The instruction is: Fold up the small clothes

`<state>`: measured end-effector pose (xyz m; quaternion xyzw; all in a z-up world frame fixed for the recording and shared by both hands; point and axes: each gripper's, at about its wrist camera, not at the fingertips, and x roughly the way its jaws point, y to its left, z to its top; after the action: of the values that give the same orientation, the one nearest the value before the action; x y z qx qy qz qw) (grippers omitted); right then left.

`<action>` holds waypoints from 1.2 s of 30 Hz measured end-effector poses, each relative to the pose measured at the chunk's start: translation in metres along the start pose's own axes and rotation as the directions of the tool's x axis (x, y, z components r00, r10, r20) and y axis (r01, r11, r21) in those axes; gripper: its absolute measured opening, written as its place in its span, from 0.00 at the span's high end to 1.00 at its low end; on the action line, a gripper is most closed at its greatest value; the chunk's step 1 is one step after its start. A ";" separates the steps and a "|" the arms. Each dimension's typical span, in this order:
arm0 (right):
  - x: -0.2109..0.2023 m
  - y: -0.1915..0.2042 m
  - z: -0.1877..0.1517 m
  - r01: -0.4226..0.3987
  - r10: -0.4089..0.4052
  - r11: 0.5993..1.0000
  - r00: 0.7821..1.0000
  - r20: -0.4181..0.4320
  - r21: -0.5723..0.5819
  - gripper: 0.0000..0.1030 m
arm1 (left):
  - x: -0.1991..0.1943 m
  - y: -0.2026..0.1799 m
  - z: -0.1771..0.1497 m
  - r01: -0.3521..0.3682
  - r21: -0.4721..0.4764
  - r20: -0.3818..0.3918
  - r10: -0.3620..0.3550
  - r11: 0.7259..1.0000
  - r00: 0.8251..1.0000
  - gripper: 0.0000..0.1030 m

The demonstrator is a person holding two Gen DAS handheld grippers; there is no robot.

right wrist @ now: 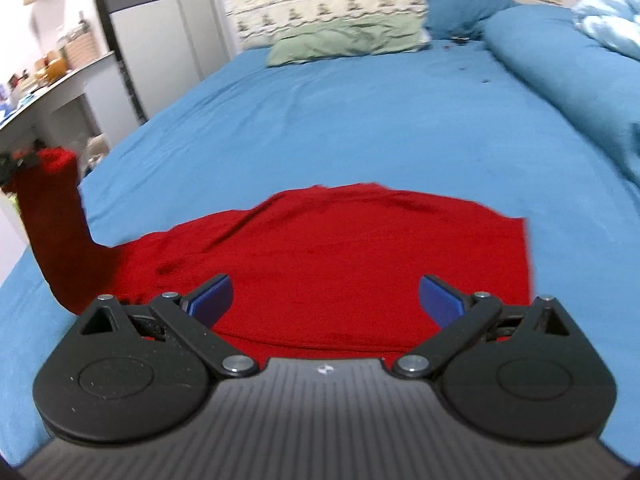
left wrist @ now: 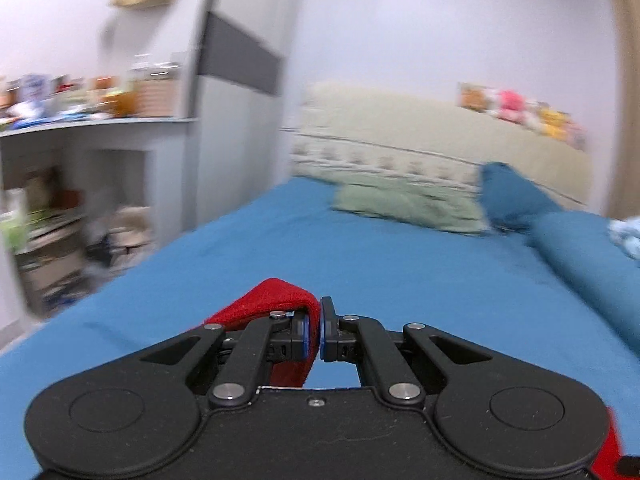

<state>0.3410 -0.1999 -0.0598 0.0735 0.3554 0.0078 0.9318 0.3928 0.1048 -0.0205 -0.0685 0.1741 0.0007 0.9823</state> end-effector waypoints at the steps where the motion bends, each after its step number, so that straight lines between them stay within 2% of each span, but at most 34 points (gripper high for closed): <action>1: -0.004 -0.009 -0.001 0.014 -0.014 1.000 1.000 0.004 0.001 0.00 | 0.006 -0.025 -0.005 0.036 0.011 -0.014 -0.036 0.999 0.999 0.96; 3: -0.010 -0.028 -0.004 0.042 -0.042 0.999 0.999 0.009 0.004 0.00 | 0.020 -0.070 -0.021 0.102 0.030 -0.061 -0.100 0.994 0.993 0.96; 6: -0.014 -0.054 -0.010 0.077 -0.077 0.997 0.997 -0.002 0.005 0.00 | 0.044 -0.132 -0.065 0.187 0.093 -0.169 -0.169 0.978 0.971 0.96; 9: -0.011 -0.077 -0.020 0.097 -0.097 0.995 0.995 -0.027 -0.002 0.00 | 0.063 -0.176 -0.119 0.230 0.198 -0.280 -0.170 0.953 0.945 0.96; 11: -0.008 -0.086 -0.029 0.097 -0.097 0.995 0.994 -0.041 0.003 0.00 | 0.074 -0.189 -0.148 0.240 0.234 -0.334 -0.154 0.942 0.930 0.96; 13: -0.004 -0.096 -0.037 0.094 -0.093 0.995 0.994 -0.056 0.016 0.00 | 0.081 -0.191 -0.163 0.254 0.252 -0.370 -0.149 0.934 0.917 0.95; 14: -0.002 -0.100 -0.040 0.092 -0.090 0.996 0.994 -0.062 0.021 0.00 | 0.082 -0.192 -0.167 0.259 0.266 -0.380 -0.145 0.929 0.913 0.94; 15: 0.000 -0.101 -0.040 0.091 -0.089 0.996 0.994 -0.065 0.023 0.00 | 0.081 -0.193 -0.169 0.262 0.282 -0.377 -0.145 0.923 0.915 0.89; 17: 0.002 -0.103 -0.039 0.087 -0.086 0.996 0.994 -0.061 0.025 0.00 | 0.072 -0.192 -0.165 0.285 0.295 -0.367 -0.167 0.912 0.915 0.67; 18: 0.002 -0.102 -0.037 0.082 -0.081 0.996 0.995 -0.053 0.026 0.00 | 0.066 -0.189 -0.159 0.287 0.299 -0.358 -0.172 0.910 0.918 0.44; 19: 0.000 -0.098 -0.035 0.077 -0.076 0.997 0.996 -0.046 0.024 0.00 | 0.060 -0.185 -0.154 0.278 0.300 -0.341 -0.170 0.912 0.925 0.34; 21: -0.002 -0.091 -0.027 0.056 -0.056 0.998 0.998 -0.024 0.004 0.00 | 0.039 -0.165 -0.139 0.276 0.296 -0.303 -0.184 0.914 0.935 0.29; 23: -0.002 -0.077 -0.017 0.029 -0.030 0.999 0.999 -0.012 -0.044 0.00 | 0.024 -0.139 -0.128 0.252 0.293 -0.279 -0.169 0.922 0.945 0.22; 24: 0.001 -0.069 -0.013 0.017 -0.018 0.997 1.000 -0.009 -0.075 0.00 | 0.017 -0.124 -0.124 0.223 0.295 -0.264 -0.145 0.929 0.954 0.08; 25: 0.005 -0.057 -0.009 0.003 -0.004 0.992 1.000 -0.011 -0.125 0.00 | 0.010 -0.108 -0.122 0.185 0.303 -0.238 -0.113 0.935 0.965 0.03; 27: 0.018 -0.030 -0.006 -0.021 0.014 0.975 0.999 -0.033 -0.221 0.00 | 0.002 -0.081 -0.125 0.114 0.332 -0.206 -0.046 0.936 0.978 0.03; 29: 0.036 -0.003 -0.007 -0.055 0.036 0.947 0.997 -0.065 -0.318 0.00 | 0.000 -0.060 -0.134 0.043 0.341 -0.197 0.027 0.939 0.980 0.03; 32: 0.066 0.041 -0.016 -0.094 0.047 0.882 0.993 -0.113 -0.463 0.00 | 0.015 -0.035 -0.145 -0.016 0.305 -0.243 0.094 0.952 0.966 0.03; 34: 0.084 0.064 -0.025 -0.078 0.019 0.838 0.993 -0.114 -0.541 0.00 | 0.024 -0.027 -0.147 -0.040 0.296 -0.252 0.119 0.954 0.960 0.03; 36: 0.101 0.085 -0.034 -0.056 -0.008 0.798 0.995 -0.104 -0.601 0.14 | 0.024 -0.023 -0.148 -0.049 0.302 -0.250 0.129 0.952 0.960 0.03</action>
<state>0.3968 -0.1046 -0.1391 -0.2225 0.3803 0.1359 0.8873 0.3655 0.0616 -0.1637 0.0861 0.3060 0.0104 0.9481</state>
